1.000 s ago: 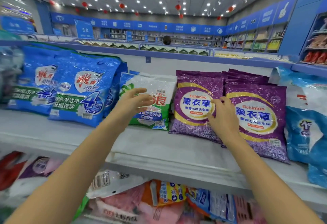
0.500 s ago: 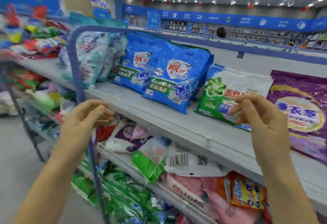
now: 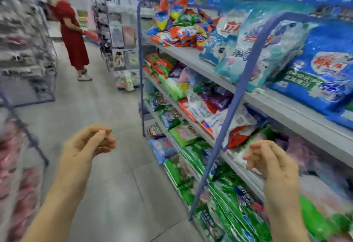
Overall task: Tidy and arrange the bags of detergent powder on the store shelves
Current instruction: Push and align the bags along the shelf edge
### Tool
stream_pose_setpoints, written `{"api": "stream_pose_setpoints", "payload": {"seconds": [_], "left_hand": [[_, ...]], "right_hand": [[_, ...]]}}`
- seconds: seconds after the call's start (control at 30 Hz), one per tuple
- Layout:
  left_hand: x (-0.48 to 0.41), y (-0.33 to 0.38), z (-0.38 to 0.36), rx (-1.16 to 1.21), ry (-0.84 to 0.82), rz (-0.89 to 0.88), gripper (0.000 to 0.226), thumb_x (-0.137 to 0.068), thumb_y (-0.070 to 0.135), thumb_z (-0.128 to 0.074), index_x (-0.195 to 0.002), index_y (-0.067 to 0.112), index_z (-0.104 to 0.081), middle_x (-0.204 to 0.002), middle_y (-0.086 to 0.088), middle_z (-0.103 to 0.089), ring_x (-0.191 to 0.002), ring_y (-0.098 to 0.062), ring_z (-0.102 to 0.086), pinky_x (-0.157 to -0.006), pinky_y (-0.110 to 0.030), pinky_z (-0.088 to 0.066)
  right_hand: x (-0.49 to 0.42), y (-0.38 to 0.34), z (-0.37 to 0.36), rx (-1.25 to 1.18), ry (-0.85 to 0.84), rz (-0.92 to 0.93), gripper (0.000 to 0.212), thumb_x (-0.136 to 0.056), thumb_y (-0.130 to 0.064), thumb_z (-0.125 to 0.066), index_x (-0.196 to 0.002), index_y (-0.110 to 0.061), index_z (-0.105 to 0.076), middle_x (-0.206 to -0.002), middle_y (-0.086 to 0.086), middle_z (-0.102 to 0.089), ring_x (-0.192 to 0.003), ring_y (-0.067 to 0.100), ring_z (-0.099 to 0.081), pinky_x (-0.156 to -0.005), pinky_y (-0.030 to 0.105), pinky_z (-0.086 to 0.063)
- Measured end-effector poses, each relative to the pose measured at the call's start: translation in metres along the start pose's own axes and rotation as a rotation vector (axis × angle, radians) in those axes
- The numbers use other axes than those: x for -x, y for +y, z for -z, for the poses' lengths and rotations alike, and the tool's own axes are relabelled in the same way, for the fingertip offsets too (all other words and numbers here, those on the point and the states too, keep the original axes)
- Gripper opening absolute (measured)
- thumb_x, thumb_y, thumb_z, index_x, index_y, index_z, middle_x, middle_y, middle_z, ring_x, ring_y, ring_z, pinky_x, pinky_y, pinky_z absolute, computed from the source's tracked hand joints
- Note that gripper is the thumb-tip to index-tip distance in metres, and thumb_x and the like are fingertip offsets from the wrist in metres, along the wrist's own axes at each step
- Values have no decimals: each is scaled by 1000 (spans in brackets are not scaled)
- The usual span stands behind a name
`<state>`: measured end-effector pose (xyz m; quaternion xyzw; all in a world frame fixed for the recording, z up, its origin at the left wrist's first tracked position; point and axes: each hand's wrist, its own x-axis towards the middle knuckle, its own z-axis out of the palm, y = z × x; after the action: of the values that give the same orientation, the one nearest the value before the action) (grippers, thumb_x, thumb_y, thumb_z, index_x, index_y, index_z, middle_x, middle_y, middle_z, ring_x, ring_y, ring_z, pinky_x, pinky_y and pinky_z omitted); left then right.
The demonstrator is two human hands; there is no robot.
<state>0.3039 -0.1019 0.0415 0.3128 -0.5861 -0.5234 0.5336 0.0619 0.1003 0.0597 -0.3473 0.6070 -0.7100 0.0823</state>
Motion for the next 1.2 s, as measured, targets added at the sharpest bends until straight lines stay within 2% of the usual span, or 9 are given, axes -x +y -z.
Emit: {"api": "stream_pose_setpoints", "payload": {"seconds": [0.1, 0.27, 0.43, 0.53, 0.63, 0.77, 0.9, 1.0, 1.2], "left_hand": [[-20, -8, 35, -23, 74, 16, 39, -94, 3, -44, -72, 21, -71, -60, 4, -66, -58, -6, -62, -59, -15, -51], [-59, -27, 72, -50, 161, 41, 43, -94, 5, -47, -71, 31, -73, -62, 3, -66, -60, -8, -63, -61, -16, -52], [-124, -51, 78, -100, 211, 59, 29, -95, 4, -46, -77, 15, -67, -62, 2, -66, -61, -9, -63, -60, -16, -52], [-182, -71, 74, -115, 220, 66, 34, -94, 5, -46, -74, 19, -69, -63, 1, -66, -62, -9, -64, -60, -15, -52], [-249, -85, 59, -120, 211, 48, 38, -94, 8, -47, -72, 26, -72, -64, 1, -67, -64, -12, -65, -62, -16, -53], [-338, -98, 31, -115, 200, 31, 27, -95, 8, -47, -79, 15, -68, -65, 1, -67, -67, -16, -64, -65, -18, -54], [-416, -117, 13, -95, 168, 23, 42, -95, 10, -46, -70, 30, -72, -65, 2, -67, -66, -13, -65, -66, -19, -55], [-471, -130, 4, -65, 132, 12, 38, -95, 14, -49, -70, 32, -72, -67, 2, -67, -68, -15, -65, -67, -20, -55], [-584, -166, -10, -49, 42, -17, 34, -97, 9, -45, -76, 21, -69, -68, 0, -66, -69, -17, -64, -66, -21, -55]], "right_hand": [[-18, 15, -49, -38, -31, -61, 33, -76, -49, -48, -69, -27, -70, -62, -4, -66, -56, 6, -58, -54, 14, -48], [-58, 44, -115, -52, -61, -110, 34, -73, -55, -47, -69, -33, -72, -62, -6, -67, -55, 7, -59, -54, 13, -48], [-113, 79, -173, -73, -88, -134, 33, -77, -51, -46, -70, -31, -71, -63, -4, -66, -55, 9, -56, -54, 14, -48], [-161, 106, -207, -60, -102, -106, 36, -96, -30, -41, -72, -23, -68, -63, 0, -65, -56, 12, -54, -53, 16, -47], [-221, 124, -237, -43, -104, -68, 34, -100, -18, -37, -80, -11, -63, -65, 2, -63, -57, 13, -54, -55, 17, -47], [-304, 136, -273, -23, -89, -27, 35, -99, -20, -40, -78, -16, -67, -68, 3, -64, -61, 14, -55, -58, 19, -48], [-375, 148, -307, -42, -85, -25, 36, -99, -22, -40, -75, -17, -67, -66, 1, -64, -62, 18, -53, -58, 17, -48], [-416, 157, -329, -30, -83, -25, 36, -98, -27, -41, -75, -19, -67, -67, 2, -65, -63, 17, -56, -59, 21, -49], [-483, 174, -377, -27, -11, 49, 31, -81, -46, -47, -70, -31, -71, -64, -3, -66, -60, 10, -58, -58, 17, -49]]}}
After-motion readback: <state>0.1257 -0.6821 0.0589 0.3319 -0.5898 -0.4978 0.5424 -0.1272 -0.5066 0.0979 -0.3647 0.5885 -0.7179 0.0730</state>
